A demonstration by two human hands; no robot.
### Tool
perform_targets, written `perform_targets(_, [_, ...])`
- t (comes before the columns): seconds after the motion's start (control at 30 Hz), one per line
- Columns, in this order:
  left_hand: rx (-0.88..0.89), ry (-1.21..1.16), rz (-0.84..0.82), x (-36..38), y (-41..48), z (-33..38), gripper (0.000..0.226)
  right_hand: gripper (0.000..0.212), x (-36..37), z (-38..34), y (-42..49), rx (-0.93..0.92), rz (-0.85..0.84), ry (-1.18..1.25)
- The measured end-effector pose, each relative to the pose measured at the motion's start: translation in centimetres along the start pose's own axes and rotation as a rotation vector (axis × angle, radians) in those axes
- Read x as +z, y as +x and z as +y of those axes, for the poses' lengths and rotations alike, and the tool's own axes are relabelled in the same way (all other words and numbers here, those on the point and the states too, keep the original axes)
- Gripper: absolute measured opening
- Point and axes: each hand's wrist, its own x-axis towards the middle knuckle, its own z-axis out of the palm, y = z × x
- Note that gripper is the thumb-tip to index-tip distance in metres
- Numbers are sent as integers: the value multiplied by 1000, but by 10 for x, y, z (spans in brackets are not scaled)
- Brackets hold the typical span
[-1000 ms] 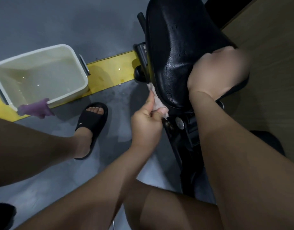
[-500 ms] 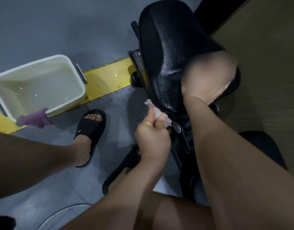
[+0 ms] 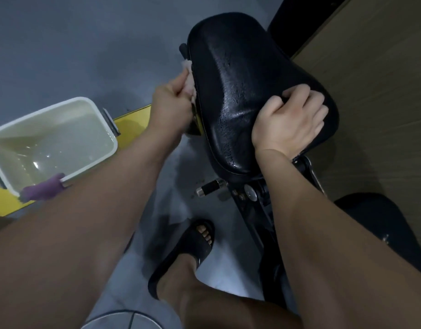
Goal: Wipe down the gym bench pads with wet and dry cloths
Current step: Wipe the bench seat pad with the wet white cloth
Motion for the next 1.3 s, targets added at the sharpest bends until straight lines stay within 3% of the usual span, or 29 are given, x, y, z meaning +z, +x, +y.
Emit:
perform_targets(0.2, [82, 93, -67, 1, -78, -8, 44, 23, -4, -3, -2, -11, 22, 3])
perform_targets(0.33, [172, 234, -46, 3, -54, -5, 49, 22, -6, -3, -3, -8, 3, 15])
perform_targets(0.53, [321, 801, -158, -3, 21, 37, 77, 21, -4, -2, -3, 11, -6, 8])
perform_targets(0.6, [340, 862, -186, -3, 21, 38, 81, 20, -3, -2, -3, 15, -13, 3])
perform_targets(0.9, [409, 746, -375, -19, -55, 15, 86, 23, -10, -3, -2, 5, -69, -30])
perform_targets(1.03, [360, 885, -567, -39, -71, 38, 66, 30, -26, -6, 1, 3, -247, -75])
perform_targets(1.13, [315, 922, -500, -49, -80, 67, 23, 30, -42, -7, 10, 10, -428, -24])
perform_targets(1.3, [134, 578, -477, -60, -90, 104, 34, 33, -83, -4, 9, 75, -673, 167])
